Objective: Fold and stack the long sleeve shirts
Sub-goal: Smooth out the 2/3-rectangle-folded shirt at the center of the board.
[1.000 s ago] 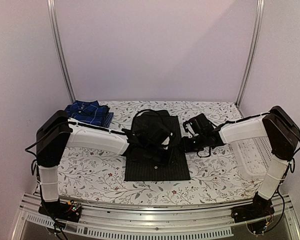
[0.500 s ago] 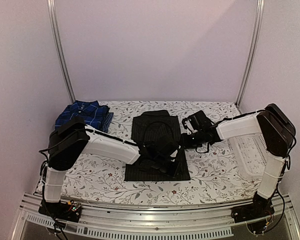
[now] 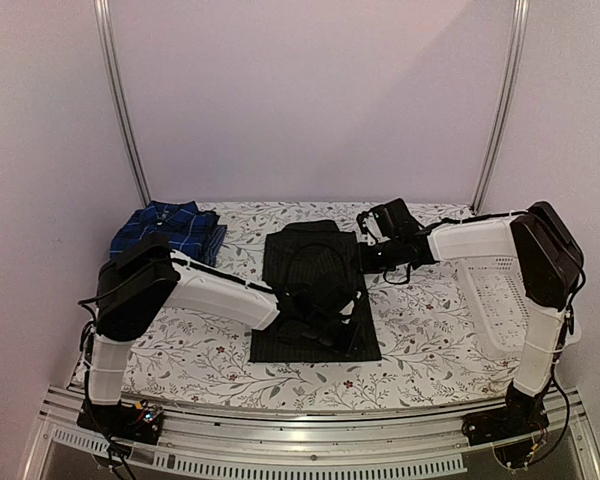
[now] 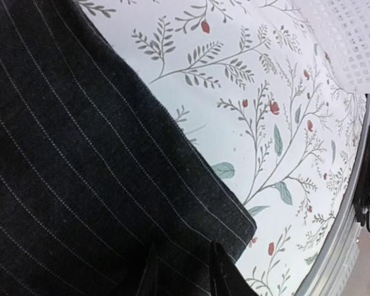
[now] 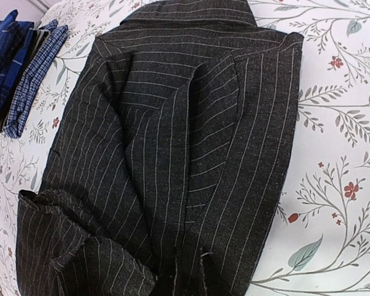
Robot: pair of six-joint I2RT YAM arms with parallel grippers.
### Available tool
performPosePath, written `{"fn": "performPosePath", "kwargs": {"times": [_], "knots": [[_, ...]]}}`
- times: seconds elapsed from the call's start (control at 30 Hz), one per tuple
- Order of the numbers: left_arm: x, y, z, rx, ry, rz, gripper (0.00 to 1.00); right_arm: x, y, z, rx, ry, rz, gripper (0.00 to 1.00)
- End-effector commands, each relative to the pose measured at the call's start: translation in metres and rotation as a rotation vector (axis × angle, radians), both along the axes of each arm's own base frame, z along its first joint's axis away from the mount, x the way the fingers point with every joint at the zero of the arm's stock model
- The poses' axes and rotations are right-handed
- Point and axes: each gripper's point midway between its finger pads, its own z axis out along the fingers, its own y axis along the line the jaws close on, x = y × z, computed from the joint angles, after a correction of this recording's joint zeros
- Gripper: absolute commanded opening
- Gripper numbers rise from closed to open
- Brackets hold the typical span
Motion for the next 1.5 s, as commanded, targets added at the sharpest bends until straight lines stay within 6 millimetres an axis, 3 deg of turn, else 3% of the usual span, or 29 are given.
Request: {"fn": "performPosePath", "kwargs": {"times": [0.0,0.13,0.4,0.83,1.03,1.23,1.47], "knots": [[-0.017,0.012,-0.024,0.068,0.037,-0.026,0.29,0.000,-0.007,-0.003,-0.046,0.007,0.018,0.11],[-0.017,0.010,-0.023,0.062,0.041,-0.026,0.29,-0.017,-0.022,-0.007,-0.061,0.011,0.000,0.24],[-0.017,0.009,-0.022,0.056,0.048,-0.030,0.29,-0.041,-0.035,-0.016,-0.032,0.025,-0.016,0.26],[-0.018,0.010,-0.026,0.062,0.055,-0.029,0.29,-0.041,-0.016,-0.022,0.065,0.061,0.017,0.26],[-0.018,0.011,-0.027,0.062,0.058,-0.029,0.29,-0.046,-0.018,-0.032,0.079,0.093,-0.007,0.27],[-0.019,0.010,-0.028,0.061,0.062,-0.029,0.29,-0.047,-0.027,-0.042,0.060,0.117,-0.064,0.39],[-0.020,0.011,-0.030,0.064,0.066,-0.031,0.29,-0.051,-0.028,-0.039,0.096,0.120,-0.081,0.36]]}}
